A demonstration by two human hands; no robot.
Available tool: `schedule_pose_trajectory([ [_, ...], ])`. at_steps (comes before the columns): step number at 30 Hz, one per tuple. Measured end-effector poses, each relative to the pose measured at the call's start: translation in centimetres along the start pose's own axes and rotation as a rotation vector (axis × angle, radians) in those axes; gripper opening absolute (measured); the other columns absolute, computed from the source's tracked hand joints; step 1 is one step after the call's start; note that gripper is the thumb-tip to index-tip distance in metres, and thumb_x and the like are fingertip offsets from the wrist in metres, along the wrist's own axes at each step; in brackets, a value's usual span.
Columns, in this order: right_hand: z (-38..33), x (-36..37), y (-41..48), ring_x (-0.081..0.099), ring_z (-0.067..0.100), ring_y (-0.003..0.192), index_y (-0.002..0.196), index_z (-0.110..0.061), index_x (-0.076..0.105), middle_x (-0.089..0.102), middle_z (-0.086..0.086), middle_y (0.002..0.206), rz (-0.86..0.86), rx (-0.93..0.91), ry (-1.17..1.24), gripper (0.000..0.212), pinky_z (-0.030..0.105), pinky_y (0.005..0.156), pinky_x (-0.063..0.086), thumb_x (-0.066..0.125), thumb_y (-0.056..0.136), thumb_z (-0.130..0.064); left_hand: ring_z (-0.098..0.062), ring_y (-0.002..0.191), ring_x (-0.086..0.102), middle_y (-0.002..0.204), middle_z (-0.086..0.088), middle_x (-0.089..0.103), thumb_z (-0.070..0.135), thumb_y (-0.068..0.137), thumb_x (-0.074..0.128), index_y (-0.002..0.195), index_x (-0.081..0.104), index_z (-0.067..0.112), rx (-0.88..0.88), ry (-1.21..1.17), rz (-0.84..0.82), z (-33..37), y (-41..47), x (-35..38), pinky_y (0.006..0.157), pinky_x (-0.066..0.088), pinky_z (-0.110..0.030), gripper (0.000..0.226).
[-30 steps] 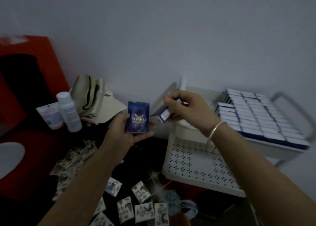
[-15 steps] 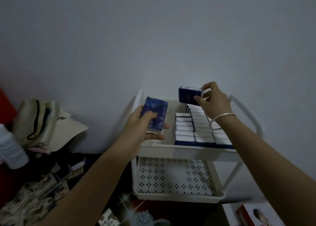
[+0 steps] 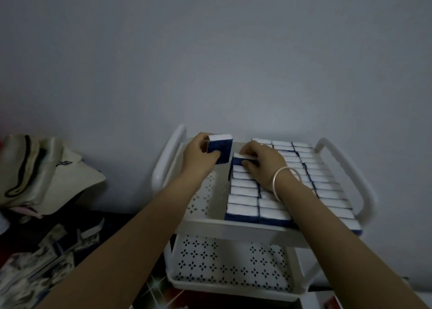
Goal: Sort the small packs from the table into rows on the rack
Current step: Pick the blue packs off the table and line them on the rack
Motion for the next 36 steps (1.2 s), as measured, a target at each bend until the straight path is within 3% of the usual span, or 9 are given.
schedule_pose_trajectory([
  [3, 0.0, 0.0, -0.2, 0.057, 0.021, 0.090, 0.103, -0.027, 0.062, 0.055, -0.001, 0.090, -0.007, -0.001, -0.044, 0.019, 0.021, 0.073, 0.035, 0.060, 0.084, -0.023, -0.022, 0.096, 0.066, 0.099, -0.003, 0.070, -0.007, 0.079, 0.059, 0.093, 0.064, 0.018, -0.070, 0.024, -0.042, -0.6, 1.4, 1.1, 0.090, 0.055, -0.039, 0.029],
  [5, -0.3, 0.1, -0.4, 0.056, 0.021, 0.087, 0.099, -0.029, 0.066, 0.053, 0.000, 0.087, 0.006, 0.003, -0.041, 0.021, 0.023, 0.075, 0.039, 0.059, 0.081, -0.023, -0.022, 0.093, 0.066, 0.097, -0.005, 0.070, -0.007, 0.080, 0.060, 0.089, 0.065, 0.016, -0.127, 0.042, -0.110, -0.8, 1.8, 1.8, 0.085, 0.056, -0.035, 0.026],
  [10, -0.6, -0.3, -0.6, 0.051, 0.015, 0.087, 0.094, -0.028, 0.072, 0.054, -0.001, 0.083, 0.030, 0.011, -0.031, 0.022, 0.025, 0.080, 0.042, 0.054, 0.085, -0.020, -0.032, 0.101, 0.063, 0.110, -0.020, 0.066, -0.009, 0.086, 0.045, 0.106, 0.066, 0.004, -0.313, 0.066, -0.302, -1.5, 1.5, 2.9, 0.079, 0.056, -0.033, 0.032],
  [15, -0.3, -0.5, -0.6, 0.053, 0.021, 0.085, 0.088, -0.014, 0.068, 0.057, 0.003, 0.095, 0.241, -0.063, -0.048, 0.020, 0.027, 0.068, 0.042, 0.055, 0.077, -0.004, -0.027, 0.103, 0.065, 0.115, -0.015, 0.067, -0.010, 0.092, 0.038, 0.116, 0.065, 0.003, -0.303, 0.047, -0.411, -1.6, 1.1, 3.1, 0.076, 0.056, -0.023, 0.039],
  [21, -0.7, -0.4, -0.7, 0.049, 0.017, 0.098, 0.092, -0.019, 0.065, 0.062, -0.004, 0.096, 0.148, -0.054, -0.107, 0.018, 0.027, 0.072, 0.038, 0.053, 0.083, -0.009, -0.014, 0.084, 0.061, 0.120, -0.016, 0.063, -0.007, 0.096, 0.036, 0.129, 0.054, 0.005, -0.279, 0.054, -0.435, -1.5, 0.7, 3.3, 0.056, 0.052, -0.012, 0.039],
  [23, -0.7, -0.5, -0.7, 0.049, 0.017, 0.097, 0.092, -0.019, 0.065, 0.061, -0.006, 0.093, 0.136, -0.052, -0.111, 0.017, 0.026, 0.072, 0.035, 0.053, 0.084, -0.010, -0.017, 0.089, 0.061, 0.122, -0.014, 0.061, -0.009, 0.092, 0.041, 0.134, 0.048, 0.008, -0.300, 0.026, -0.432, -1.6, 0.7, 3.3, 0.061, 0.053, -0.017, 0.045],
  [27, -0.7, -0.6, -0.7, 0.049, 0.015, 0.096, 0.093, -0.018, 0.065, 0.056, -0.010, 0.089, 0.131, -0.044, -0.099, 0.018, 0.024, 0.073, 0.034, 0.053, 0.084, -0.008, -0.026, 0.120, 0.053, 0.140, -0.012, 0.049, -0.002, 0.090, 0.051, 0.142, 0.039, 0.010, -0.294, 0.091, -0.375, -1.2, 0.0, 2.7, 0.091, 0.048, -0.032, 0.055],
  [31, -0.6, -0.4, -0.7, 0.052, 0.019, 0.095, 0.092, -0.017, 0.065, 0.063, -0.002, 0.093, 0.169, -0.063, -0.095, 0.021, 0.029, 0.074, 0.041, 0.053, 0.081, -0.005, -0.019, 0.127, 0.044, 0.145, -0.007, 0.043, 0.003, 0.091, 0.052, 0.144, 0.037, 0.013, -0.207, 0.157, -0.298, 0.2, -1.8, 1.6, 0.089, 0.040, -0.025, 0.056],
  [36, -0.9, -1.0, -0.4, 0.052, 0.024, 0.102, 0.106, -0.016, 0.063, 0.063, 0.002, 0.104, 0.192, -0.127, -0.106, 0.034, 0.038, 0.081, 0.048, 0.051, 0.078, -0.001, -0.004, 0.119, 0.048, 0.134, 0.008, 0.055, 0.004, 0.091, 0.051, 0.133, 0.048, 0.023, 0.028, 0.185, -0.331, 2.5, -6.0, -2.0, 0.087, 0.039, -0.010, 0.047],
])
Point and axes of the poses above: each hand's wrist, its own y-axis towards the middle knuckle, its own x-axis out of the palm, z = x × y, the point moved 1 cm from there along y, towards the middle knuckle
